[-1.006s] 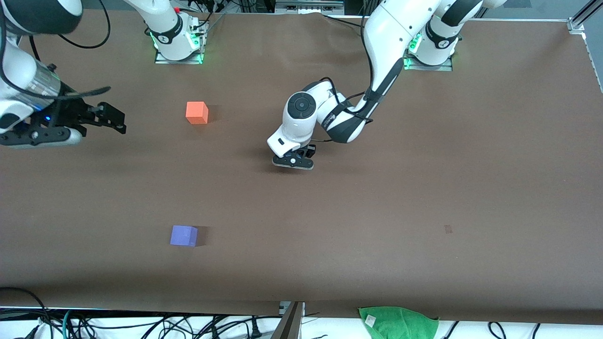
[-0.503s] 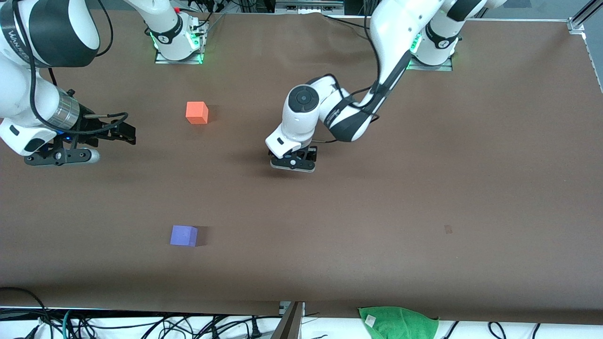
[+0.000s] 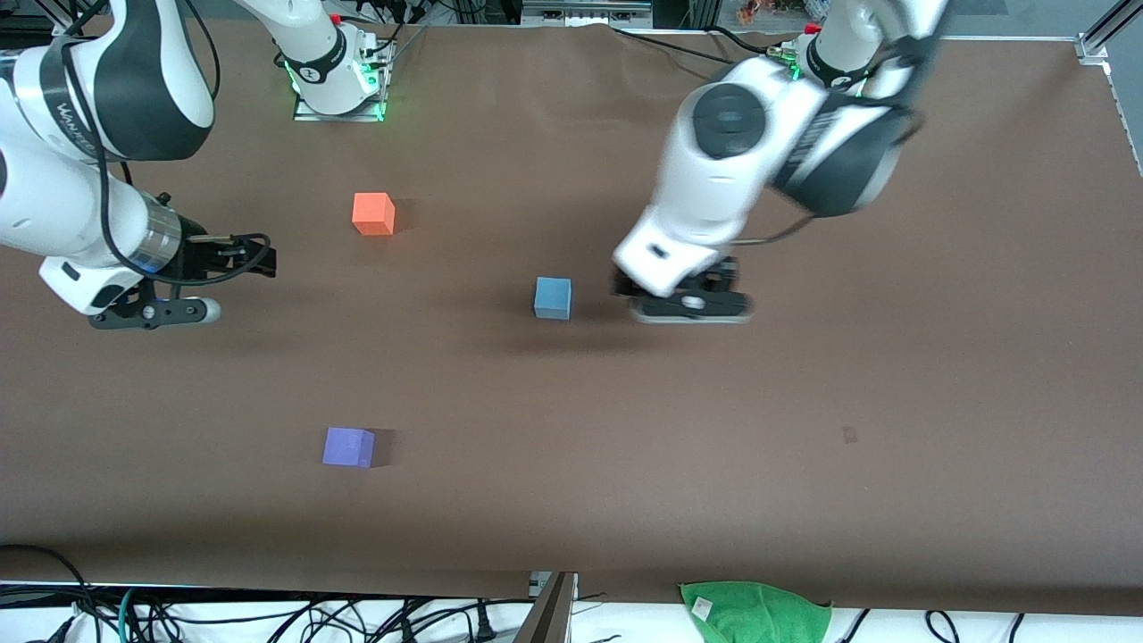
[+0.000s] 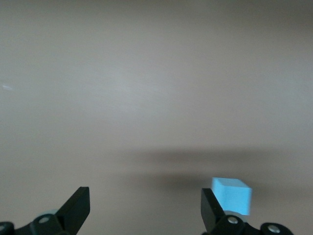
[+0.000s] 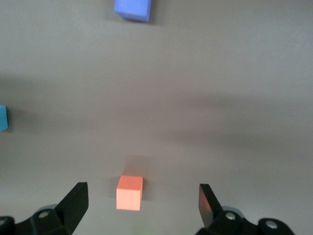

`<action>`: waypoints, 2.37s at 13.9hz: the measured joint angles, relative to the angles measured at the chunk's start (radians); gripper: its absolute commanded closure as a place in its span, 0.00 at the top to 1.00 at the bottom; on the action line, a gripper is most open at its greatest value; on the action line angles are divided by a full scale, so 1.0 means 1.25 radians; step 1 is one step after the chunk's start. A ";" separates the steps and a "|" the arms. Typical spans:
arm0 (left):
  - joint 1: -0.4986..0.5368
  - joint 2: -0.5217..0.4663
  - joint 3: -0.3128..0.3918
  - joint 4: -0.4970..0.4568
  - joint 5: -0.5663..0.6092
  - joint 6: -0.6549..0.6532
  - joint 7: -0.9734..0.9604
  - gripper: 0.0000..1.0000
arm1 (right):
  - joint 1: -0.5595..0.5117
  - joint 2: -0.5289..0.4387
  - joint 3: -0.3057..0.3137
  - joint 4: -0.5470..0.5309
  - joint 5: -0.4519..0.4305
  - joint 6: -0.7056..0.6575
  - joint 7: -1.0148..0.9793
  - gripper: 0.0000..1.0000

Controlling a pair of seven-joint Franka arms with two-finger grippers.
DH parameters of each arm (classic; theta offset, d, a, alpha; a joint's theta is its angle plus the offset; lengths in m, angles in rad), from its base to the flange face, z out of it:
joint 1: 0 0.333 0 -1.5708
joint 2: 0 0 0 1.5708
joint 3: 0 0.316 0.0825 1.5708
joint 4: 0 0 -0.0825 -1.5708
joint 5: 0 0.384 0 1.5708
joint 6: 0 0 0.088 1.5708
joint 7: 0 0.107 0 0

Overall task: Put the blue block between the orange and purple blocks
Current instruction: 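Set down the cube with the left gripper while the right gripper approaches, then grasp the light-blue cube with the right gripper while the left gripper retracts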

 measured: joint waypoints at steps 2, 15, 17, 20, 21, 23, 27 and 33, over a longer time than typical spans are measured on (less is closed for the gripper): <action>0.071 -0.037 0.004 0.000 0.000 -0.042 0.106 1.00 | 0.028 0.005 0.004 -0.012 0.011 -0.002 0.049 1.00; 0.313 -0.257 0.064 -0.122 -0.019 -0.178 0.485 1.00 | 0.403 0.286 0.014 -0.035 0.102 0.469 0.626 1.00; 0.286 -0.307 0.103 -0.190 -0.042 -0.179 0.517 1.00 | 0.432 0.319 0.013 -0.037 0.102 0.538 0.662 1.00; 0.278 -0.327 0.126 -0.247 -0.106 -0.171 0.530 1.00 | 0.462 0.360 0.013 -0.039 0.102 0.599 0.674 1.00; 0.278 -0.327 0.130 -0.260 -0.110 -0.160 0.530 1.00 | 0.470 0.372 0.013 -0.040 0.102 0.612 0.674 1.00; 0.277 -0.327 0.134 -0.274 -0.117 -0.129 0.530 1.00 | 0.479 0.389 0.013 -0.041 0.102 0.637 0.674 0.97; 0.276 -0.327 0.138 -0.277 -0.118 -0.118 0.528 1.00 | 0.480 0.401 0.010 -0.042 0.102 0.657 0.674 0.50; 0.287 -0.327 0.149 -0.277 -0.114 -0.118 0.525 1.00 | 0.481 0.392 -0.010 -0.042 0.101 0.650 0.641 0.35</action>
